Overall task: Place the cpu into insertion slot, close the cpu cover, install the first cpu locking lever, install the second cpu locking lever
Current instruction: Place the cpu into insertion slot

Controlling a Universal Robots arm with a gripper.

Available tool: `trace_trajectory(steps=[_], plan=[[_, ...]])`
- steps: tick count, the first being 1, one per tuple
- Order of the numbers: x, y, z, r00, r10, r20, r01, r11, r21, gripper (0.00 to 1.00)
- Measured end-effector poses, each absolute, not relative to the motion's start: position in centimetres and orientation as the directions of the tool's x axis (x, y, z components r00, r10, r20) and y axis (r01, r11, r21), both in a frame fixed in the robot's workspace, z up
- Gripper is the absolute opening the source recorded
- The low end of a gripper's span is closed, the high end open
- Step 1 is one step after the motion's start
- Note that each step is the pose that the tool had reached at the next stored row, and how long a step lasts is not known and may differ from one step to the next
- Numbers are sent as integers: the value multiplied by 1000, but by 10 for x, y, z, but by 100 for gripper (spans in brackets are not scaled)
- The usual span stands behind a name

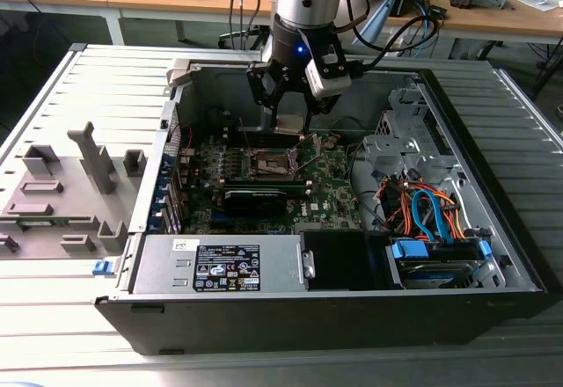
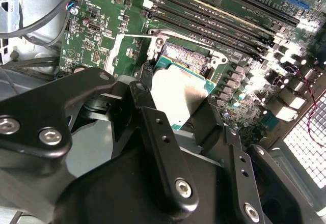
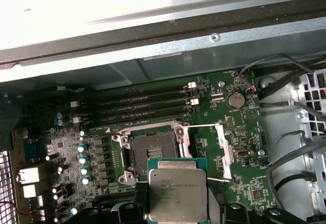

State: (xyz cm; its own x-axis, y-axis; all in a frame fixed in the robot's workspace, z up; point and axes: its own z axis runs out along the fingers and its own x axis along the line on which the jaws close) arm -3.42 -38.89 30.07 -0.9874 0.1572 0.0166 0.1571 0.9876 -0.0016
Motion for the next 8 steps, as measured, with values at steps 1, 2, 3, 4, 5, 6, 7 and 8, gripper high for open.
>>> trace_trajectory(steps=[1,2,3,4,5,6,7,8], plan=[[-34,-389,301,-987,158,17,158,988,-2,55],[-34,-389,301,-987,158,17,158,987,-2,55],[-34,-389,301,-987,158,17,158,987,-2,55],[-34,-389,301,-987,159,17,159,987,-2,55],[-34,-389,301,-987,160,17,160,987,-2,55],[-34,-389,301,-987,160,17,160,987,-2,55],[-34,-389,301,-987,161,17,161,987,-2,55],[-34,-389,301,-987,161,17,161,987,-2,55]])
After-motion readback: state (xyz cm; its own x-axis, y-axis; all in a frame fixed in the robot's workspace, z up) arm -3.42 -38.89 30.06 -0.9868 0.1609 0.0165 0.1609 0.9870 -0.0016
